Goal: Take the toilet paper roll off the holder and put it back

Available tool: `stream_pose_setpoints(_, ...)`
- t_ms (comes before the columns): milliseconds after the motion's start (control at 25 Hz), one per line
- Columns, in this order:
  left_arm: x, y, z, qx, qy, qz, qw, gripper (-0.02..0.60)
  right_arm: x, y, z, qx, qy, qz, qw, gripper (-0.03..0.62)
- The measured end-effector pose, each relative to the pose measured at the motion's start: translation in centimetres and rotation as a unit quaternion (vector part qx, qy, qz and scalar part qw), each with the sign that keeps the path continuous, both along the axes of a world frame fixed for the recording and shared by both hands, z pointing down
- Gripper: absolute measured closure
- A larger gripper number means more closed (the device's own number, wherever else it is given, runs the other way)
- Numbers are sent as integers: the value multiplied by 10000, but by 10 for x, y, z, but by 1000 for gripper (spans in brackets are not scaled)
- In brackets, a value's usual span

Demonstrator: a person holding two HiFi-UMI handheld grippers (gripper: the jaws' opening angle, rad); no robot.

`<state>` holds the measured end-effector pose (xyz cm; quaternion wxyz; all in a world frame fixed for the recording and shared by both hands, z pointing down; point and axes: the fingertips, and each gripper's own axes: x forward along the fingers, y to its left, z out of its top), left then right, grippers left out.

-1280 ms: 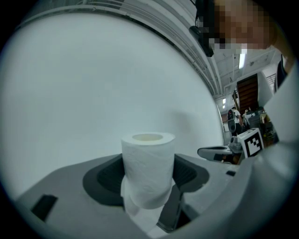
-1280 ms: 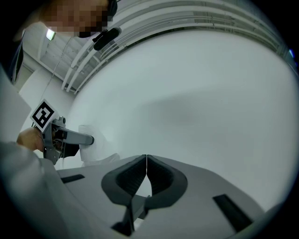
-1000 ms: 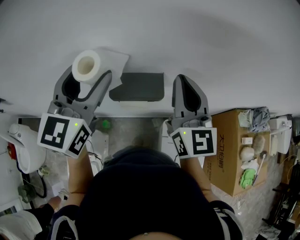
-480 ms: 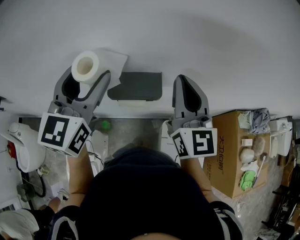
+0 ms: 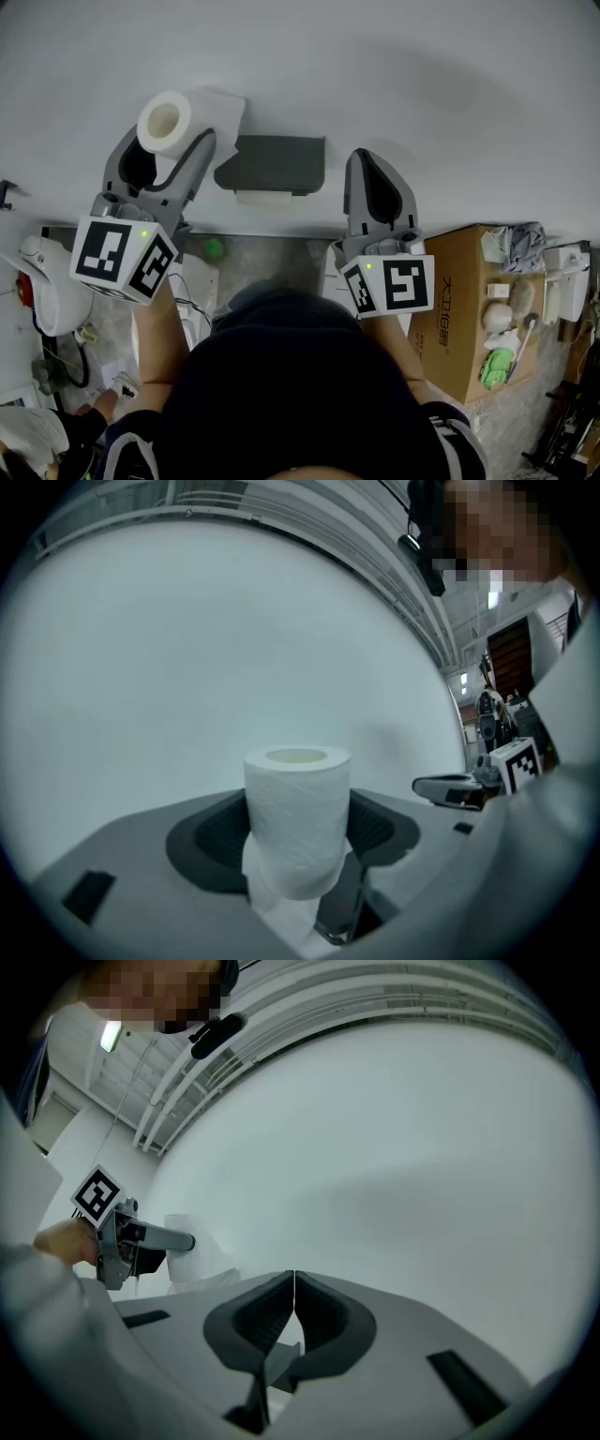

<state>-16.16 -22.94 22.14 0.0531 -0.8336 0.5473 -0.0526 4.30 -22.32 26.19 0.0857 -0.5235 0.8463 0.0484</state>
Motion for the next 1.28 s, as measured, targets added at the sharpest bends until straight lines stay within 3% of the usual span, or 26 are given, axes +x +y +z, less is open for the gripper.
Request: stream_pose_setpoints(1280, 50, -15, 21, -163, -152, 465, 9987, 281, 21, -9, 7, -102, -102, 51, 9999, 577)
